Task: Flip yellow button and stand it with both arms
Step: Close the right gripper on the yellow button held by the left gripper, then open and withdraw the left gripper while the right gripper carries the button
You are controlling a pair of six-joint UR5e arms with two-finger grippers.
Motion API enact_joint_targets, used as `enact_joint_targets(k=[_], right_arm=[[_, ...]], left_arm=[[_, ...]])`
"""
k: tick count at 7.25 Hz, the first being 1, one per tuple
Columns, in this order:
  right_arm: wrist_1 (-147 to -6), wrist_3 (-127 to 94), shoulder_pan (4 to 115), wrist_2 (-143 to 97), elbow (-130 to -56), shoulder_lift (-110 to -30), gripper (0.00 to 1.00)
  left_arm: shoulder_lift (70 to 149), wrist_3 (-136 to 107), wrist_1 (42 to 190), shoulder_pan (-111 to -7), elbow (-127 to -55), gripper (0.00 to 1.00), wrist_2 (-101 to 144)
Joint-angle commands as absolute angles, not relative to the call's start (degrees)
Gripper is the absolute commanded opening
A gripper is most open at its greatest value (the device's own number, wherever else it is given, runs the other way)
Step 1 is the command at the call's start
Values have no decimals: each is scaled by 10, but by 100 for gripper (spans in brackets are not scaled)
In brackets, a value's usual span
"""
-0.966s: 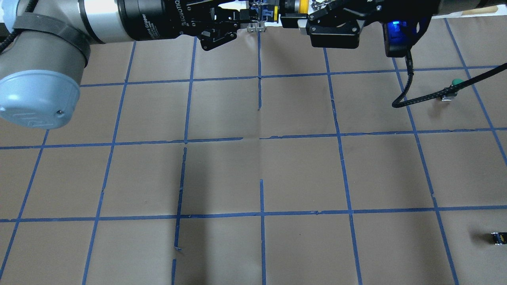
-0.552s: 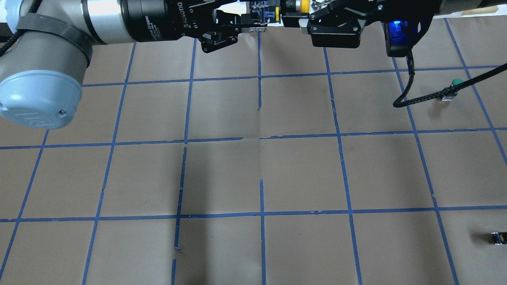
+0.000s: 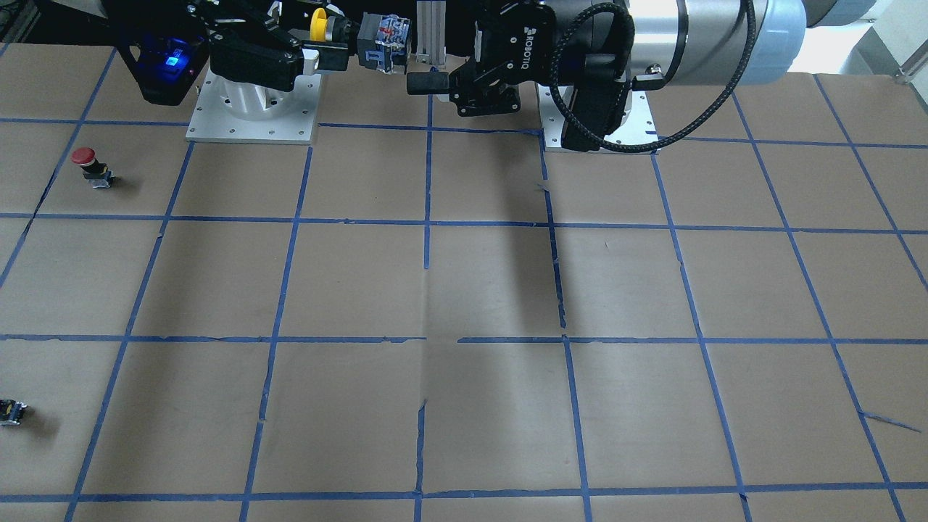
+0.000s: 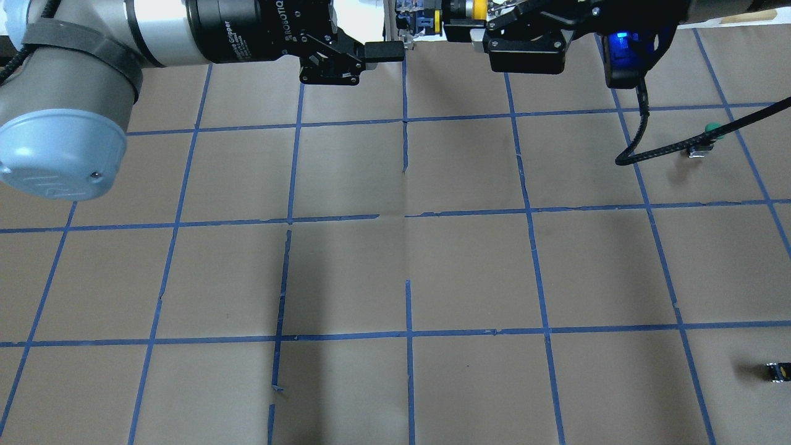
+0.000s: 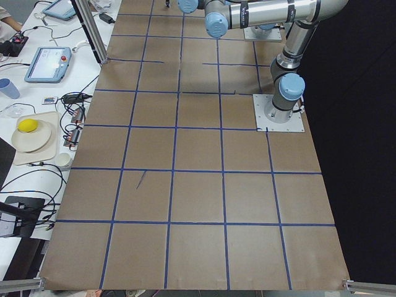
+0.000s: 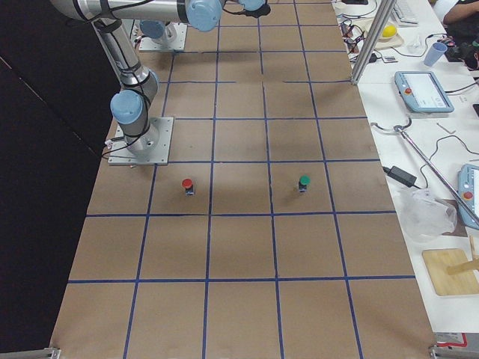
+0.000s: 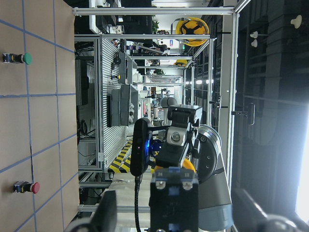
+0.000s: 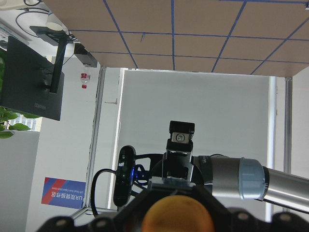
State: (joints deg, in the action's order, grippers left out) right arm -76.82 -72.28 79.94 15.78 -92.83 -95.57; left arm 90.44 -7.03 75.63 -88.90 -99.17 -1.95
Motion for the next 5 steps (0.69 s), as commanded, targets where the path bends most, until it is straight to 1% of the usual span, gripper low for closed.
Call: enact_joint_targets(k=[1, 3, 4, 5], right_arm=[[-781, -711, 748, 213, -931, -954, 28], [-785, -667, 724, 261, -931, -954, 28], [-784, -613, 723, 315, -931, -954, 28], [-784, -559, 723, 363, -931, -953, 28]], left_arm=[[907, -131, 704, -888, -992, 91, -25], [904, -158, 703, -880, -986, 90, -54], [904, -168, 702, -868, -960, 90, -137], [907, -166, 709, -863, -939, 88, -215]])
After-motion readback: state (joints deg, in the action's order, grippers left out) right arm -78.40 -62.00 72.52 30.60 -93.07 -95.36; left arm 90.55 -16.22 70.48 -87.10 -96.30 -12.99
